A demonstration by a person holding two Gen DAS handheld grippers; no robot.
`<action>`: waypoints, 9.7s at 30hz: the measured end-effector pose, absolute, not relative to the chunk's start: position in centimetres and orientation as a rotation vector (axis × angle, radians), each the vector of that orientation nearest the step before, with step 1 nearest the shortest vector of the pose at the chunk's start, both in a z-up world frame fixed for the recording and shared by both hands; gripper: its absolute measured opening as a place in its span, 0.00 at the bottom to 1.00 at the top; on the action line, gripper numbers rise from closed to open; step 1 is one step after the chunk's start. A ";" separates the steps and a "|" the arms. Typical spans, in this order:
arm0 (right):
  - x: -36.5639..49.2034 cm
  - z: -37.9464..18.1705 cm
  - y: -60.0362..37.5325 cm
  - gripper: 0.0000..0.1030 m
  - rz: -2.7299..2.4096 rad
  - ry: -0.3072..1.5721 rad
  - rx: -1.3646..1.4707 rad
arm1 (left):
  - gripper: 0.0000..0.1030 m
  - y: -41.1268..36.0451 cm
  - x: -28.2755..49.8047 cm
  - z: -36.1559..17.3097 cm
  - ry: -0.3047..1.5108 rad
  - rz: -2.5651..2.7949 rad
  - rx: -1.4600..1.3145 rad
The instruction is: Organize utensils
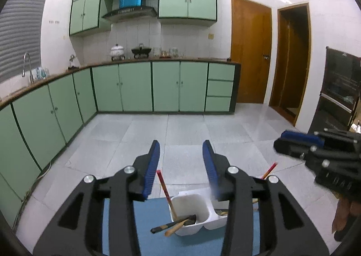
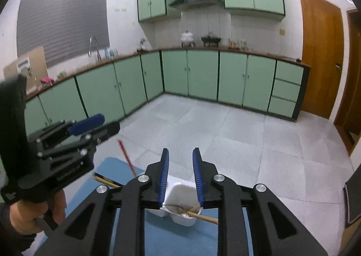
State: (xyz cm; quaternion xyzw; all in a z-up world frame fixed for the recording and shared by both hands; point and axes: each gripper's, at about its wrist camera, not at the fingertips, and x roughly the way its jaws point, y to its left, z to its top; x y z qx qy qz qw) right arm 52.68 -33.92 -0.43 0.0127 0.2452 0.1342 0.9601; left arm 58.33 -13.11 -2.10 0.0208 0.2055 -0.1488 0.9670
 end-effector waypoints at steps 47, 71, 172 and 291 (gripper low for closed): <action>13.1 -22.9 -33.2 0.54 0.074 0.607 0.133 | 0.78 -9.4 23.5 -22.9 0.795 -0.231 -0.054; 15.6 -28.9 -33.4 0.27 0.095 0.696 0.060 | 0.47 -13.4 23.7 -29.0 0.801 -0.192 0.055; 33.3 -7.8 -34.7 0.06 0.332 0.596 -0.067 | 0.05 -9.8 38.6 -9.7 0.604 -0.458 -0.001; -0.5 -2.3 -27.3 0.95 0.092 0.338 0.082 | 0.95 0.5 2.2 0.6 0.449 -0.003 -0.056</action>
